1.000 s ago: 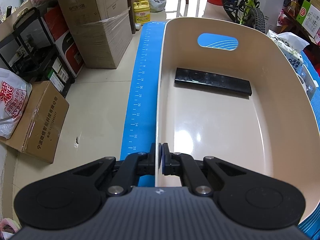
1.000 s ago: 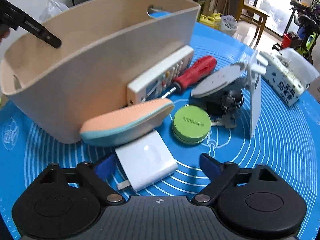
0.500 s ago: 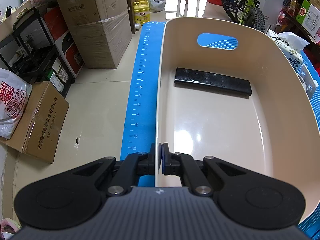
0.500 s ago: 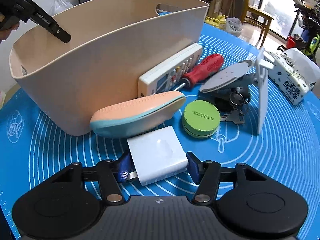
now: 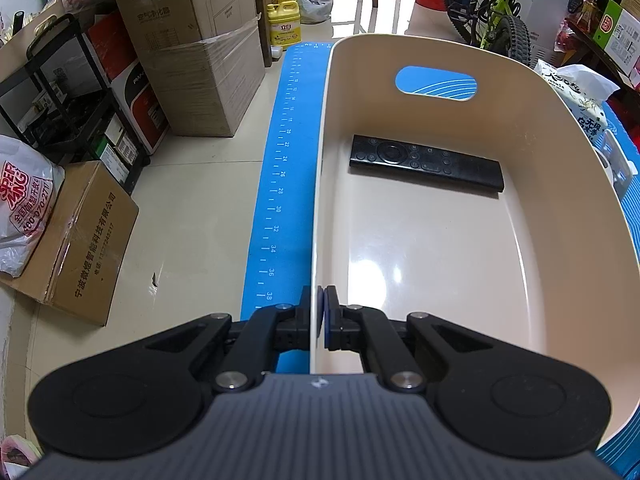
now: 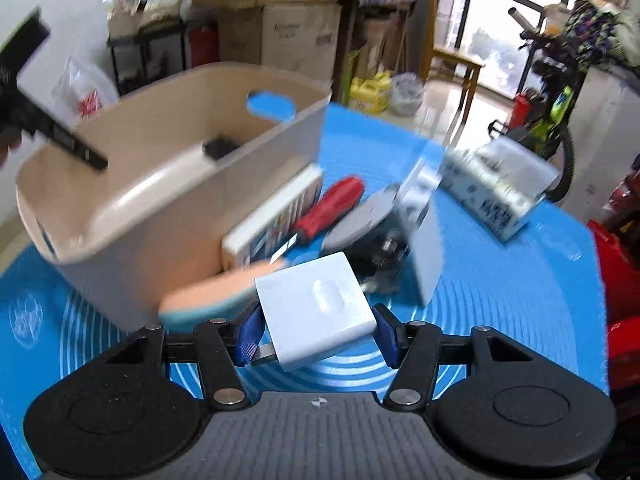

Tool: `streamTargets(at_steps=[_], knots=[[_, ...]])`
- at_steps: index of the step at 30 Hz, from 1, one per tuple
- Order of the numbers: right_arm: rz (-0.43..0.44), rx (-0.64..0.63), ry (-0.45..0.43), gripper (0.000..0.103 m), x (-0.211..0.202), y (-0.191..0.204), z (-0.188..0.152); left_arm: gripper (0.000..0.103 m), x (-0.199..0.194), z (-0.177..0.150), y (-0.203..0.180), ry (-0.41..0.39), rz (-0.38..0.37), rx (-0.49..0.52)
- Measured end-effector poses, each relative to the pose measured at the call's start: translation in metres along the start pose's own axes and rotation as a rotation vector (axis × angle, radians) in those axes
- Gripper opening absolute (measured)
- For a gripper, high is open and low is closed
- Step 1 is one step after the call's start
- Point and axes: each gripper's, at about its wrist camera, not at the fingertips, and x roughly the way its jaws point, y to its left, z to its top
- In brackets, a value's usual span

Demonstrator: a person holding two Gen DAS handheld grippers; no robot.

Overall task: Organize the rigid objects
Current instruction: 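Carry the white charger into the basket and open the right gripper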

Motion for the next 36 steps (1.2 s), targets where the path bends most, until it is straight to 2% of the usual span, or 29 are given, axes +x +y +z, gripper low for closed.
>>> streamTargets(at_steps=[12,21,27,36], knots=[[0.009,-0.012,-0.215,0.062,-0.045,0.021,0.068,0.005,0.0,-0.001,0.001,0.001,-0.002,-0.006],[0.046,-0.062,-0.275,0.062,-0.038,0.069,0.109,0.005,0.0,-0.001,0.002,0.001,-0.007,-0.009],[0.051,-0.127,-0.256,0.062,-0.014,0.105,0.131,0.005,0.0,-0.001,0.002,0.001,-0.006,-0.007],[0.056,-0.216,-0.089,0.062,0.047,0.141,0.135,0.005,0.0,-0.001,0.002,0.003,-0.004,-0.006]])
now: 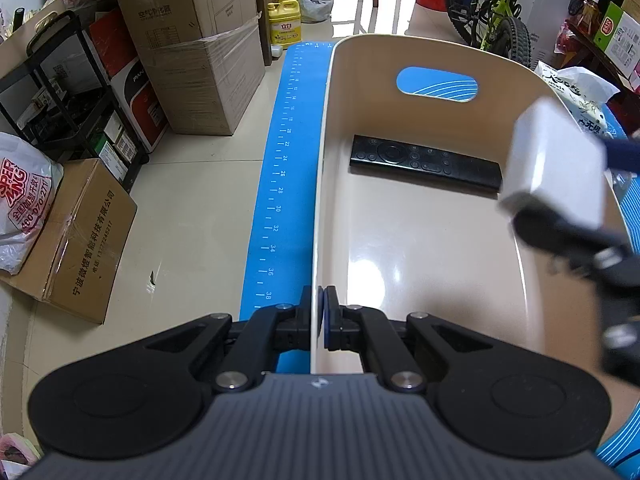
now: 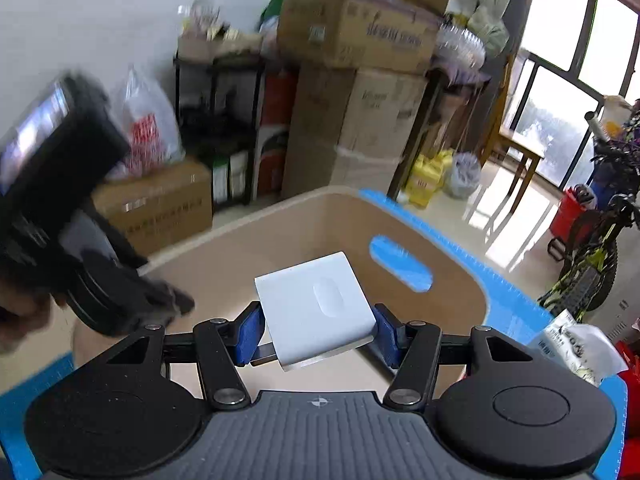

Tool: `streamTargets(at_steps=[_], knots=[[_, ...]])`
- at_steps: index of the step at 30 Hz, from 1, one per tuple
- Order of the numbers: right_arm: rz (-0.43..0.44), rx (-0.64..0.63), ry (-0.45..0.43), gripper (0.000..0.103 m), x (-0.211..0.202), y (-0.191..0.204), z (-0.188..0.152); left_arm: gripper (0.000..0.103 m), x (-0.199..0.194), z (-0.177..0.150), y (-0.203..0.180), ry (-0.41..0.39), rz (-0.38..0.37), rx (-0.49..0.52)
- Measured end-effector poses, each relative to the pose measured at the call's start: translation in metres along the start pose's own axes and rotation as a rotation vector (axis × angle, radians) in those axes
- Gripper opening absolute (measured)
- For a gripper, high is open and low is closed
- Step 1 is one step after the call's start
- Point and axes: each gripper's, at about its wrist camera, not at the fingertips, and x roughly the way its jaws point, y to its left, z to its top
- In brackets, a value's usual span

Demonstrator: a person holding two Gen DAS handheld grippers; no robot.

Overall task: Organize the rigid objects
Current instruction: 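Carry the white charger into the basket and open the right gripper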

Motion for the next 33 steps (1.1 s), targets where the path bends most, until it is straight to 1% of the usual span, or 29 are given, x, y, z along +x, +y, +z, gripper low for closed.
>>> streamTargets(at_steps=[6,11,13,16,21,24,26,28,30,33], knots=[[-0.022,-0.053,0.135,0.061,0.043,0.012,-0.012,0.005,0.0,0.0,0.0,0.001,0.004,0.002],[-0.027,-0.072,0.221,0.061,0.065,0.016,-0.016,0.005,0.0,0.0,-0.001,0.0,0.004,0.005],[-0.029,-0.075,0.231,0.062,0.065,0.013,-0.016,0.005,0.0,-0.001,-0.002,0.0,0.009,0.007],[-0.047,-0.082,0.285,0.062,0.073,0.01,-0.018,0.005,0.0,0.0,-0.001,-0.001,0.008,0.007],[-0.042,-0.067,0.307,0.062,0.072,0.004,-0.022,0.005,-0.001,0.0,-0.002,-0.001,0.014,0.011],[-0.045,-0.056,0.281,0.065,0.068,0.0,-0.022,0.005,-0.001,0.0,-0.001,0.002,0.013,0.009],[-0.052,-0.049,0.266,0.071,0.065,-0.002,-0.02,0.005,0.0,0.001,-0.002,0.004,0.014,0.007],[-0.056,-0.036,0.247,0.071,0.06,-0.006,-0.019,0.005,0.0,0.001,-0.001,0.004,0.014,0.007],[-0.046,-0.025,0.211,0.072,0.048,-0.01,-0.018,0.005,0.0,0.001,-0.001,0.004,0.017,0.01],[-0.048,0.002,0.14,0.078,0.027,-0.019,-0.016,0.005,0.0,0.001,0.0,0.004,0.017,0.01]])
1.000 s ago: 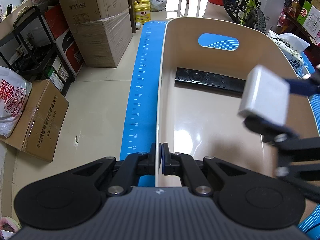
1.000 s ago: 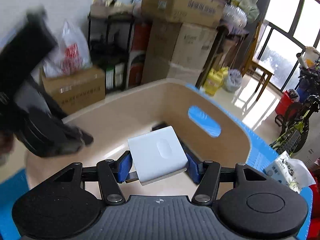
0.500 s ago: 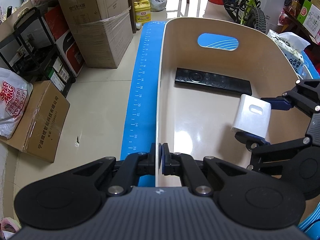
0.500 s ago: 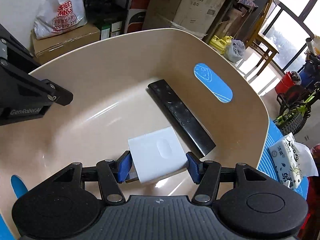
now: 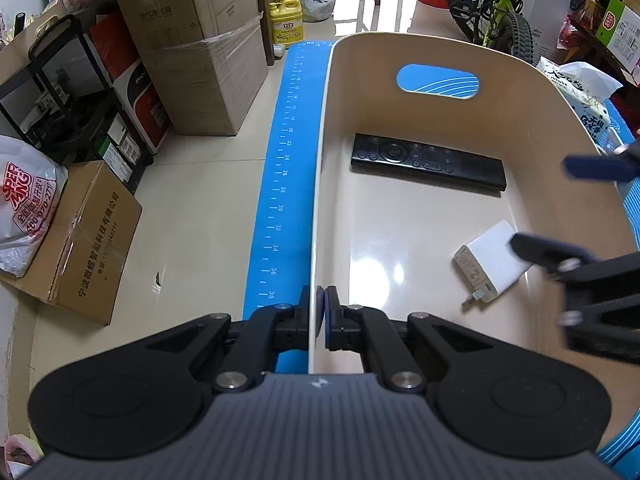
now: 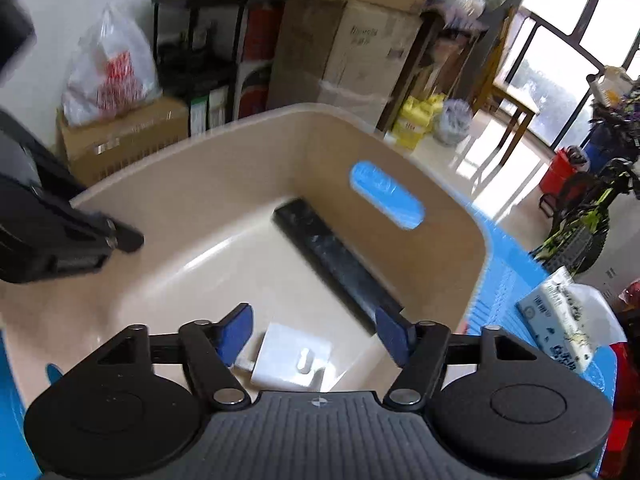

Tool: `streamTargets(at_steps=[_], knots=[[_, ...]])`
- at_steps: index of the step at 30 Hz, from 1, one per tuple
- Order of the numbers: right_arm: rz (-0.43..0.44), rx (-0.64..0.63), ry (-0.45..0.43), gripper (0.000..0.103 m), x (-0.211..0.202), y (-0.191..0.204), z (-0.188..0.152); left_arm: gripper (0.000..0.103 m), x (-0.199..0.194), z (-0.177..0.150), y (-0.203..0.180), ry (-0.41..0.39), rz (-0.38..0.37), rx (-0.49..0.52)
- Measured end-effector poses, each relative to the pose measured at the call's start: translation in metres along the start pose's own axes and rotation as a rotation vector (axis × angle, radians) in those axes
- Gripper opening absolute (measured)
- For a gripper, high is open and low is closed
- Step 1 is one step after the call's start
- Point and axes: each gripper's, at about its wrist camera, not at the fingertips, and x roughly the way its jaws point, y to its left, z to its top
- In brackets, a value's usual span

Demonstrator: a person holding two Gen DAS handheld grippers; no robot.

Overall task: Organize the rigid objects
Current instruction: 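Carry the white charger into the basket and open the right gripper, then move the right gripper back to the mat and grasp the white phone stand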

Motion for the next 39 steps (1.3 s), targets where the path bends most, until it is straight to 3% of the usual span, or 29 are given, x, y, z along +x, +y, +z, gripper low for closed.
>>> streamTargets(at_steps=[8,11,17,28,34,39], knots=[[-0.046,0.075,-0.141,0.087,-0.056,-0.043,-0.01,0.006,0.0,-0.001,0.001,-0.001,-0.001,-0.002],[-0.085,0.115,-0.159,0.095,-0.071,-0.067,-0.021,0.006,0.0,0.0,0.001,-0.001,-0.001,-0.001],[-0.174,0.183,-0.135,0.095,-0.08,-0.118,-0.048,0.006,0.0,0.0,0.0,-0.001,-0.001,-0.005],[-0.289,0.181,0.029,0.095,-0.04,-0.161,-0.103,0.006,0.0,0.0,0.0,-0.001,0.0,-0.003],[-0.315,0.159,0.091,0.095,-0.003,-0.154,-0.117,0.006,0.0,0.0,0.0,-0.003,-0.001,-0.008],[-0.348,0.132,0.091,0.095,0.023,-0.144,-0.122,0.006,0.0,-0.001,-0.001,-0.005,0.004,-0.005]])
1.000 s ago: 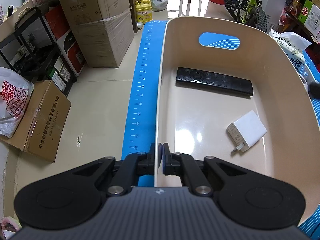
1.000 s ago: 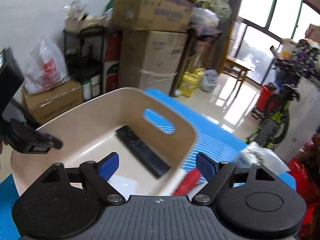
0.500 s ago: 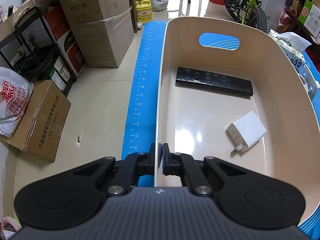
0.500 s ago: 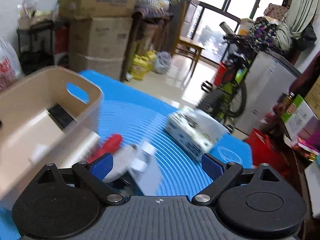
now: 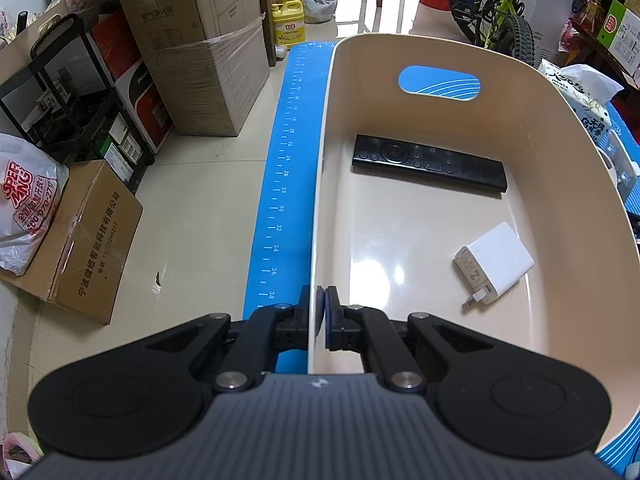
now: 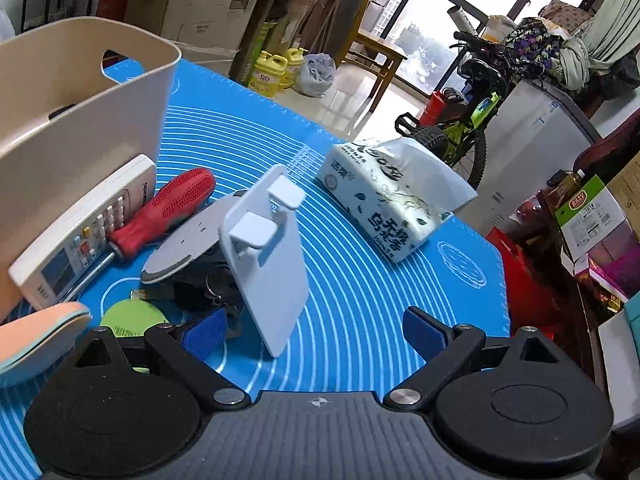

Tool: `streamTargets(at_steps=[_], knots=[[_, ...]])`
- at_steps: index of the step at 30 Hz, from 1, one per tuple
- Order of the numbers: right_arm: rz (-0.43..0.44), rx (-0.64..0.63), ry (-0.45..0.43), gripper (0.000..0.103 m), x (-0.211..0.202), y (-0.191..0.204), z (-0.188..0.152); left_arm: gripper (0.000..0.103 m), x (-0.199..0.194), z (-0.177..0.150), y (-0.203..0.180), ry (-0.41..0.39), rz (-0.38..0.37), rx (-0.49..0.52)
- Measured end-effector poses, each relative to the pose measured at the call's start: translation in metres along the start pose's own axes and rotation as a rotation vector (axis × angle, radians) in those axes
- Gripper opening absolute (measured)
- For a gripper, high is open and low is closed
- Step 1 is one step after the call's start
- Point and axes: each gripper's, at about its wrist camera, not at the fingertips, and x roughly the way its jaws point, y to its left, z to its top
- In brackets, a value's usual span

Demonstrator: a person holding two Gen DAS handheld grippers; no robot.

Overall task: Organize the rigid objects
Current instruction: 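Move the right gripper back to the mat and grasp the white phone stand, then lift the white phone stand with the right gripper and lower it into the basket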

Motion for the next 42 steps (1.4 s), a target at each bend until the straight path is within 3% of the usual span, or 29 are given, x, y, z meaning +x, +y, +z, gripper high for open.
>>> streamTargets(at_steps=[6,9,12,14,17,24,31,42], knots=[[-0.047,0.025,-0.076,0.088,0.016,0.011,0.0,0.006,-0.001,0.0,-0.001,-0.003,0.008,0.006],[-0.038,0.056,-0.108,0.077,0.022,0.013,0.0,0.006,-0.001,0.0,-0.001,-0.002,0.006,0.008],[-0.052,0.064,-0.11,0.055,0.03,0.014,-0.001,0.006,-0.001,0.001,0.0,0.0,0.001,0.004],[-0.028,0.077,-0.091,0.025,0.035,0.015,-0.001,0.006,-0.001,0.001,0.0,0.0,0.003,0.003],[-0.065,0.053,-0.103,0.018,0.035,0.023,-0.003,0.006,-0.001,0.001,0.0,-0.001,0.005,0.004],[-0.03,0.204,-0.143,0.015,0.026,0.001,-0.012,0.006,-0.001,0.002,0.0,-0.001,0.005,0.005],[-0.031,0.268,-0.189,0.013,0.01,-0.014,-0.017,0.006,-0.001,0.002,0.0,0.0,0.006,0.004],[-0.032,0.268,-0.217,0.013,-0.001,-0.015,-0.017,0.006,-0.001,-0.001,-0.003,-0.003,0.012,0.008]])
